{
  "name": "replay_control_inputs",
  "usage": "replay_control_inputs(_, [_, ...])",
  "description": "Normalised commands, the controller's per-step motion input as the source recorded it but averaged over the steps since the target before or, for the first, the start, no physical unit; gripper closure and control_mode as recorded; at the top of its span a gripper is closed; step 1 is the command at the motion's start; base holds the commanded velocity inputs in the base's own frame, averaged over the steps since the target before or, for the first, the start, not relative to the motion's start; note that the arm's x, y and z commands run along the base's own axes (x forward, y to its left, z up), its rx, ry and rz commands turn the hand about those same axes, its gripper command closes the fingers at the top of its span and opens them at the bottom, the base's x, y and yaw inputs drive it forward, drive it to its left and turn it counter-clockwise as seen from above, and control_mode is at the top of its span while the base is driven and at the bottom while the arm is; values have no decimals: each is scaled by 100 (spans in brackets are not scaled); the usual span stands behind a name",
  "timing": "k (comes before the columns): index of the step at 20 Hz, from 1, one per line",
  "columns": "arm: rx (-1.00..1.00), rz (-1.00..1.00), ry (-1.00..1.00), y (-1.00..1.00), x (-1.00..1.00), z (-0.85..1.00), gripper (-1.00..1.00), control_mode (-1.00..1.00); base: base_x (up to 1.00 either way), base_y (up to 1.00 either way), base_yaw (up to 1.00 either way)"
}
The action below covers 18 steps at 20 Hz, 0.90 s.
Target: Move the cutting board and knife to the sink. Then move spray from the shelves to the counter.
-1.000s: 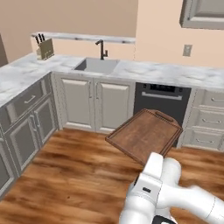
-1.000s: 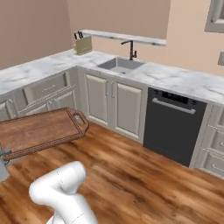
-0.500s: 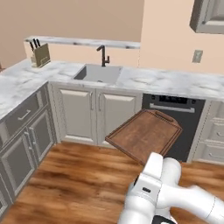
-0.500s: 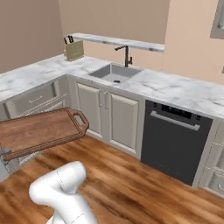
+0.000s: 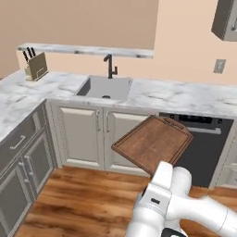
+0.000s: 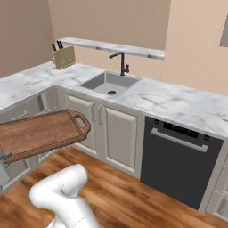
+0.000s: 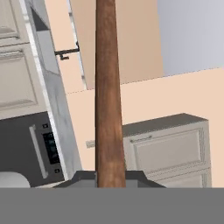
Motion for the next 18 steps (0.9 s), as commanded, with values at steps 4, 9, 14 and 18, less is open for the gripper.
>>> replay_control_inputs(4, [0, 0, 0, 0, 0, 0, 100, 100, 81, 20, -10])
replay_control_inputs(9, [0, 0, 0, 0, 0, 0, 100, 100, 79, 21, -11])
replay_control_inputs(14, [0, 0, 0, 0, 0, 0, 100, 100, 77, 22, -11])
replay_control_inputs(18, [0, 0, 0, 0, 0, 0, 100, 100, 71, 30, -15])
